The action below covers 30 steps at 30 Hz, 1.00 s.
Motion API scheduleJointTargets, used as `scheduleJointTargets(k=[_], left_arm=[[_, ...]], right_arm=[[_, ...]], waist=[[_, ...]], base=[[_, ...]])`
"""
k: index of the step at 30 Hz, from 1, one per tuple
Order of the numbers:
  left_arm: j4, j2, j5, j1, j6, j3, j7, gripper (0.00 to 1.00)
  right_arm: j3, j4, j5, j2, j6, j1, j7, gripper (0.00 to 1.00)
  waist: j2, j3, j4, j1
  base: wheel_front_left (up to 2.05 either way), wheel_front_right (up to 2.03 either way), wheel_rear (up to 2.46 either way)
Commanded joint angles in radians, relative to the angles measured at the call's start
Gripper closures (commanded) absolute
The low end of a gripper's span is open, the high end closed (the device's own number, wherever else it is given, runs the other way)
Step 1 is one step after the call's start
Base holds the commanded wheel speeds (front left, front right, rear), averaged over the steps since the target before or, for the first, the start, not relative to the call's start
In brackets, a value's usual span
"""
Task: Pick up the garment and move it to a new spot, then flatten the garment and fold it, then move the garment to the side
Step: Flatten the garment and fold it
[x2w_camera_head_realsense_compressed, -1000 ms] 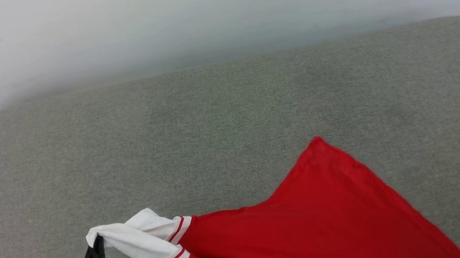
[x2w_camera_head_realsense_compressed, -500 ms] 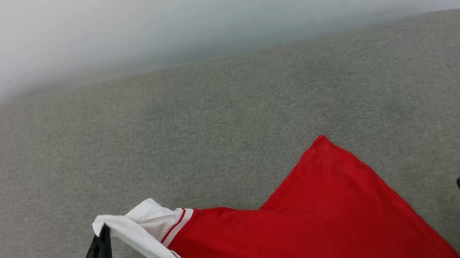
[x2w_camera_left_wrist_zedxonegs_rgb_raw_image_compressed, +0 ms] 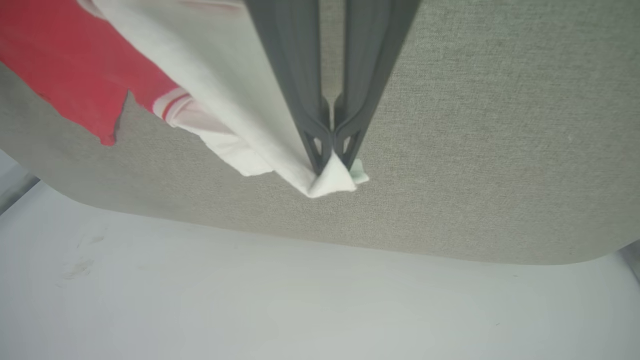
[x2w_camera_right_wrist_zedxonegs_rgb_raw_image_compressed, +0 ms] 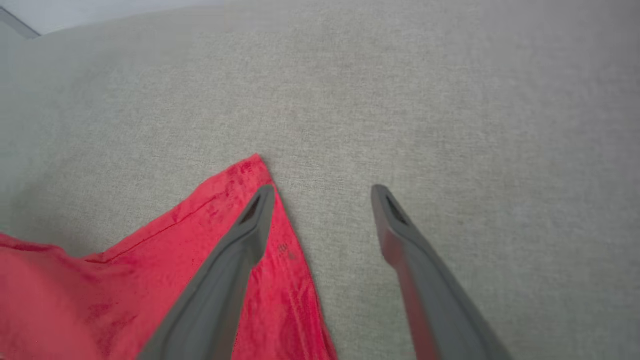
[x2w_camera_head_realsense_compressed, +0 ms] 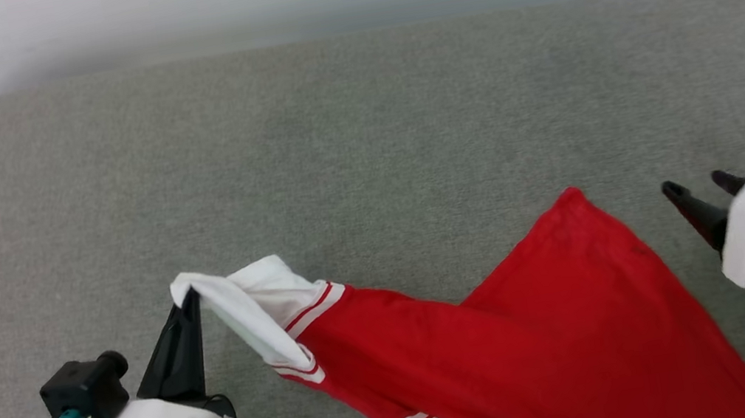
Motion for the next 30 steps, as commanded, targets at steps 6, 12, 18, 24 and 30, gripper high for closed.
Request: scheduleJointTargets(k=[6, 12, 18, 24, 30], left_arm=[[0.012, -0.019, 0.010, -0.070, -0.019, -0.023, -0.026, 1.00], [0.039, -0.035, 0.011, -0.120, -0.038, -0.044, -0.041, 1.00], [0.077, -0.045, 0.004, -0.146, -0.049, -0.054, -0.057, 1.00], [0.102, -0.037, -0.003, -0.138, -0.052, -0.052, -0.065, 1.00], [0.094, -0.018, -0.010, -0.139, -0.048, -0.033, -0.072, 1.00]], right_arm=[[0.113, 0.059, -0.002, -0.031, 0.000, -0.146, 0.210, 0.00], [0.201, 0.171, 0.024, -0.050, 0.000, -0.229, 0.270, 0.00], [0.298, 0.302, 0.097, -0.058, 0.000, -0.207, 0.338, 0.31], [0.324, 0.341, 0.122, -0.054, 0.000, -0.237, 0.346, 1.00], [0.327, 0.329, 0.107, -0.068, 0.000, -0.324, 0.237, 1.00]], waist=[[0.0000, 0.078, 0.065, -0.0001], [0.0000, 0.134, 0.102, -0.0001], [0.0000, 0.149, 0.121, -0.0001], [0.0000, 0.126, 0.117, -0.0001], [0.0000, 0.079, 0.097, -0.0001]], base=[[0.00, 0.00, 0.00], [0.00, 0.00, 0.00], [0.00, 0.00, 0.00], [0.00, 0.00, 0.00], [0.00, 0.00, 0.00]])
